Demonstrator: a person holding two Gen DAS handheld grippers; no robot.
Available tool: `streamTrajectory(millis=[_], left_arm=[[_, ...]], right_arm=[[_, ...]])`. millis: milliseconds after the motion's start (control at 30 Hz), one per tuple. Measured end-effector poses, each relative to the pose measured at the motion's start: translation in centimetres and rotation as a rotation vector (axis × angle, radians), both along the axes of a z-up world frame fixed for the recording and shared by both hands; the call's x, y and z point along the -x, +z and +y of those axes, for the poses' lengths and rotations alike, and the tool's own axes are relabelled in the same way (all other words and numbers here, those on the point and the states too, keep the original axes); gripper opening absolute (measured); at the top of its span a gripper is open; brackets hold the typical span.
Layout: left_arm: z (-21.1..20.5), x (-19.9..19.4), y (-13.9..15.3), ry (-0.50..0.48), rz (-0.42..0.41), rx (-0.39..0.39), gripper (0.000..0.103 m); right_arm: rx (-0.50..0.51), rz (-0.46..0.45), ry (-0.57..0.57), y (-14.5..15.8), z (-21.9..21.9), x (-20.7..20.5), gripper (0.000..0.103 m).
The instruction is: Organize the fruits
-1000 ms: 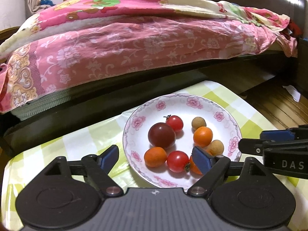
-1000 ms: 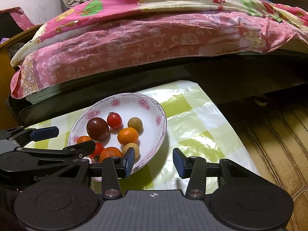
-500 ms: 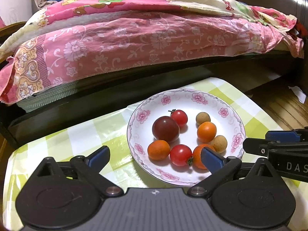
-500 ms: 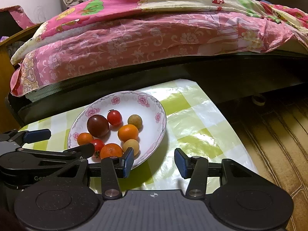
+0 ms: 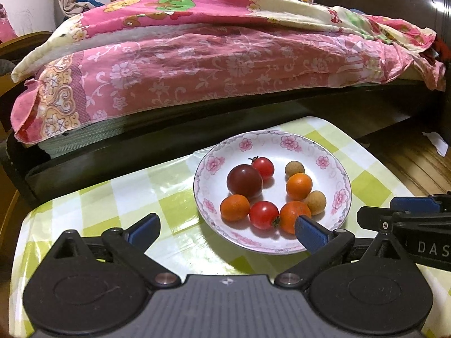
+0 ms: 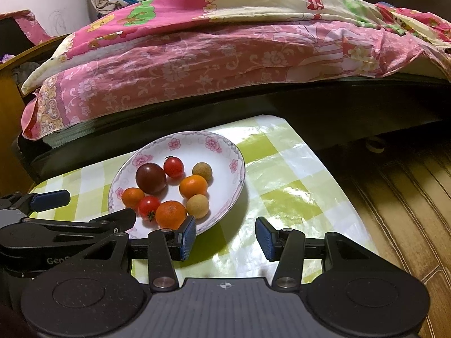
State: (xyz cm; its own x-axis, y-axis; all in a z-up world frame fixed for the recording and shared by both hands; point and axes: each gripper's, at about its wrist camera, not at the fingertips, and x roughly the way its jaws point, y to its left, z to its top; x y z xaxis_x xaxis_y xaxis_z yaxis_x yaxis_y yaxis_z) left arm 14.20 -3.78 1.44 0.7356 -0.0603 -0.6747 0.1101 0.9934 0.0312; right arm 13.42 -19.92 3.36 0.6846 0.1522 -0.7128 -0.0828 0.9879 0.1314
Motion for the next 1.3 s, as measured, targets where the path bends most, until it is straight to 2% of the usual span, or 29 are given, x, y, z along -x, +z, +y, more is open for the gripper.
streamTrajectory(millis=[567, 1300], left_arm=[[1.4, 5.7, 1.2, 0.007, -0.010, -0.009, 0.103], [2.7, 13.0, 1.4, 0.012, 0.008, -0.045, 0.103]], right_arm=[[0.003, -0.003, 0.024, 1.5, 1.6, 5.0, 0.044], [-0.006, 0.015, 0.077, 2.6, 4.1, 12.1, 0.045]])
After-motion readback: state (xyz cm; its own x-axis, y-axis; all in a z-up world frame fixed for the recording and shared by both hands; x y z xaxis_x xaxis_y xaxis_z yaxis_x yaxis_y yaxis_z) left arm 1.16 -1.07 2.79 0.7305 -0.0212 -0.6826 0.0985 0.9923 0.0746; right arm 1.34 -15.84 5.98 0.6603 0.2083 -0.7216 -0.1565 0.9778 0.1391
